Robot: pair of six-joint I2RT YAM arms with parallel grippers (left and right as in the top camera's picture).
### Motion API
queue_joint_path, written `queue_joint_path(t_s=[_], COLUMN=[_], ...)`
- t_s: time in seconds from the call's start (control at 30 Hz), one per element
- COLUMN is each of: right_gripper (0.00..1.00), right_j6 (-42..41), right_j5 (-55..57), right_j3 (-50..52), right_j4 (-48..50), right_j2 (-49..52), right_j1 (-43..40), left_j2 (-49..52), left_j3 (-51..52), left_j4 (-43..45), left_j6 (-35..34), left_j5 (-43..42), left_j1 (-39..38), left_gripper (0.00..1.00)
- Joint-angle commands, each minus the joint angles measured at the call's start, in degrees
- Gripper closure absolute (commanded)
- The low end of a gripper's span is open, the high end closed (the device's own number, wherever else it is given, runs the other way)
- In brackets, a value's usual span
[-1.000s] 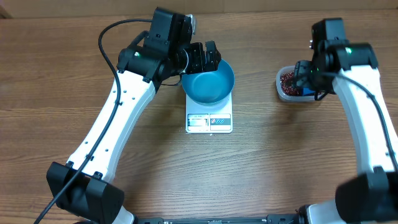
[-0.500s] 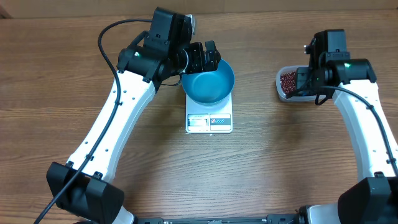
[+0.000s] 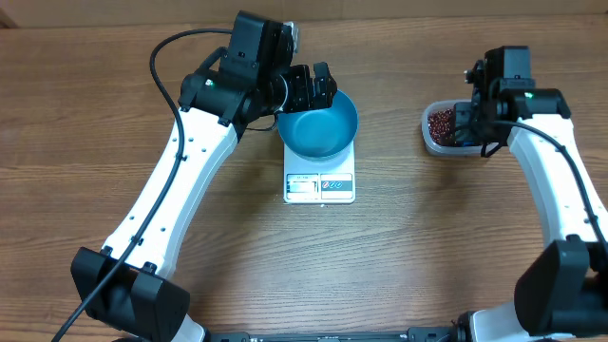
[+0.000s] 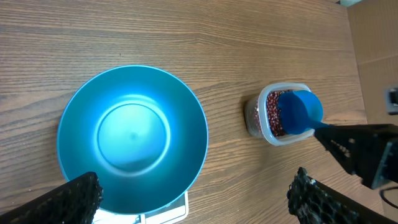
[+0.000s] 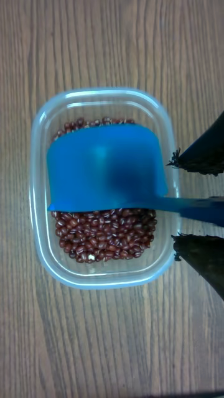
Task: Scoop item into bowl and weigh 150g on scale
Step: 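Push the scoop into the red beans with the right gripper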
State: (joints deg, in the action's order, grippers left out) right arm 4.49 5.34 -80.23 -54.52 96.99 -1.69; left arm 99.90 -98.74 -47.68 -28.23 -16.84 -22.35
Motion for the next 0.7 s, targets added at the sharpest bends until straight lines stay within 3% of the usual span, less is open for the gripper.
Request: queue_joint_path(t_s=[0.0,0.67], right_gripper=[0.7,0.82], right_j6=[0.5,0.5], right_j5=[-0.3,1.5], right_j3=[0.3,0.7], right_j4=[1.4,1.5], right_j2=[1.0,1.1], right_j1=[0.0,0.1], left_j2=[-0.5,-0.5], left_j3=[-0.8,-0.8], left_j4=[-0.1,-0.2], left_j6=[1.4,1.4], left_j5=[0.8,0.9], left_j1=[0.2,0.2], left_gripper=[0.0,0.01])
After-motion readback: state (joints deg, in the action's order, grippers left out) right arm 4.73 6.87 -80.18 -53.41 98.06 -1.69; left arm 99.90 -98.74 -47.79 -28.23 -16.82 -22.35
